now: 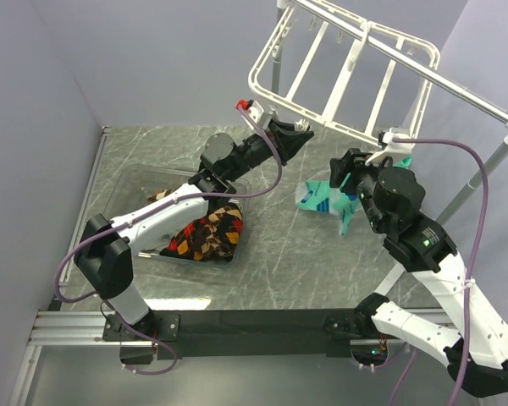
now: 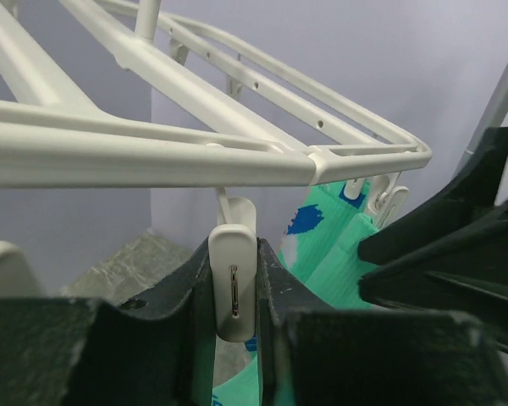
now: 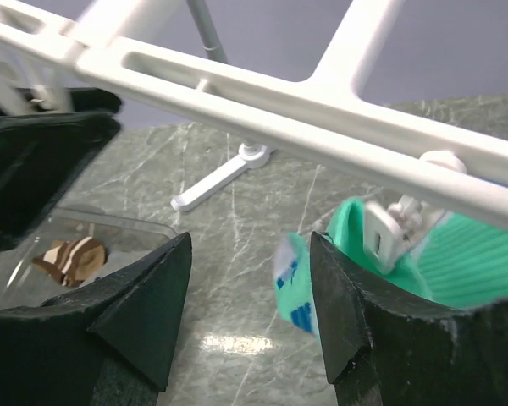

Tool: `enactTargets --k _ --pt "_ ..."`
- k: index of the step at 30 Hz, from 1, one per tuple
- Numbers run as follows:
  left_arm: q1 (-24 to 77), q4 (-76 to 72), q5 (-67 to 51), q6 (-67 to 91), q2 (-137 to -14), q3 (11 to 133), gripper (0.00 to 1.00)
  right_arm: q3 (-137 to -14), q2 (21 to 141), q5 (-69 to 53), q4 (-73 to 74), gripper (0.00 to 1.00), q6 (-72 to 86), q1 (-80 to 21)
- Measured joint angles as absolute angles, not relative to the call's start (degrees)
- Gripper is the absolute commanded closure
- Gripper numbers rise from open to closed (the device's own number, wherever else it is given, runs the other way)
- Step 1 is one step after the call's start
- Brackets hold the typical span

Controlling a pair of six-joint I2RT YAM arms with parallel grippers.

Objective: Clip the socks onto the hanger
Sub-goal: Open the clamp at the hanger.

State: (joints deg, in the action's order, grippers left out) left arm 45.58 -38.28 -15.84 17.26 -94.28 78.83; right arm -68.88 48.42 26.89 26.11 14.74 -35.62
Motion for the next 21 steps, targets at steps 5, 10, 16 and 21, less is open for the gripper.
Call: enactTargets --k 5,10,16,21 --pt "45.8 -40.2 -16.9 17.7 -93.9 78.8 0.95 -68.9 48.4 26.2 26.1 0.36 14.7 -34.5" --pt "46.8 -41.2 -17.2 18.3 -94.2 78.8 0.95 -70.2 46.2 23.9 26.2 0.36 15.4 -34.4" --pt "49.0 -42.7 -17.3 18.8 -94.8 78.8 0.95 -71.1 44.6 17.5 25.3 0.36 17.4 -34.2" --pt "50.3 -43.9 -17.2 18.7 -95.1 78.8 0.95 -70.8 43.4 11.1 22.7 0.36 19.8 -34.2"
